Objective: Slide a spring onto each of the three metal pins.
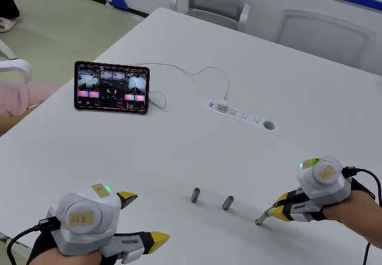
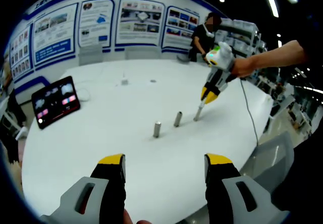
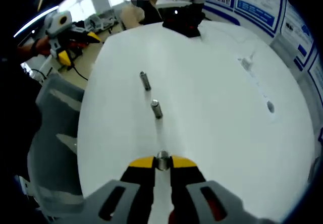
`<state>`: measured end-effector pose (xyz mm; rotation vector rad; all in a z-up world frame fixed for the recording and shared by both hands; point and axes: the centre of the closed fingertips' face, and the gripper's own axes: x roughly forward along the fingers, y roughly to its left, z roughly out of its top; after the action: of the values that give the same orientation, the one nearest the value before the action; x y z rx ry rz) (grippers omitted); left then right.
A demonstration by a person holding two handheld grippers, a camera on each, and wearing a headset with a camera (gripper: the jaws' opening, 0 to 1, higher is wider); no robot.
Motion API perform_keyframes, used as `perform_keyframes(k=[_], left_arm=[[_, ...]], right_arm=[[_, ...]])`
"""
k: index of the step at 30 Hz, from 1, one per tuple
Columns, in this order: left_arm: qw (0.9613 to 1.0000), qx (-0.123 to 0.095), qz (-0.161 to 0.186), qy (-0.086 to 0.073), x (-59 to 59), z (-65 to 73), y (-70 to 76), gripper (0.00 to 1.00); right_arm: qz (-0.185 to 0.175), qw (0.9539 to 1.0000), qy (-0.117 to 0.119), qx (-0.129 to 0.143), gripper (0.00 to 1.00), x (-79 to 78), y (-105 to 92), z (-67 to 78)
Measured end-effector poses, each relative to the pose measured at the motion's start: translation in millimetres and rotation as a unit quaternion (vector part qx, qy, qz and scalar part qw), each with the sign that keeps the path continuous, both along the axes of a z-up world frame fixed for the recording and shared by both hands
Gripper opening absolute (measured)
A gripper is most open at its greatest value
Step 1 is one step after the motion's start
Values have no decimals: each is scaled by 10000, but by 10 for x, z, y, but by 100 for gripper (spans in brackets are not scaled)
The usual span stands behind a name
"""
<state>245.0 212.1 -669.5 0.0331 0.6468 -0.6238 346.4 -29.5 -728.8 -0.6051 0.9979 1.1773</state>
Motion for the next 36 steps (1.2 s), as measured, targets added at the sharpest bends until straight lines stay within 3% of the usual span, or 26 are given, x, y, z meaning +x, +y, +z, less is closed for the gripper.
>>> perform_keyframes(k=[16, 36], left_arm=[[10000, -7, 14, -6, -12, 18, 15, 64], [10000, 32, 11, -13, 2, 50, 34, 64]], right_arm=[[216, 9997, 9, -131, 13, -22, 92, -102], [339, 9991, 30, -240, 13, -64, 139, -361]])
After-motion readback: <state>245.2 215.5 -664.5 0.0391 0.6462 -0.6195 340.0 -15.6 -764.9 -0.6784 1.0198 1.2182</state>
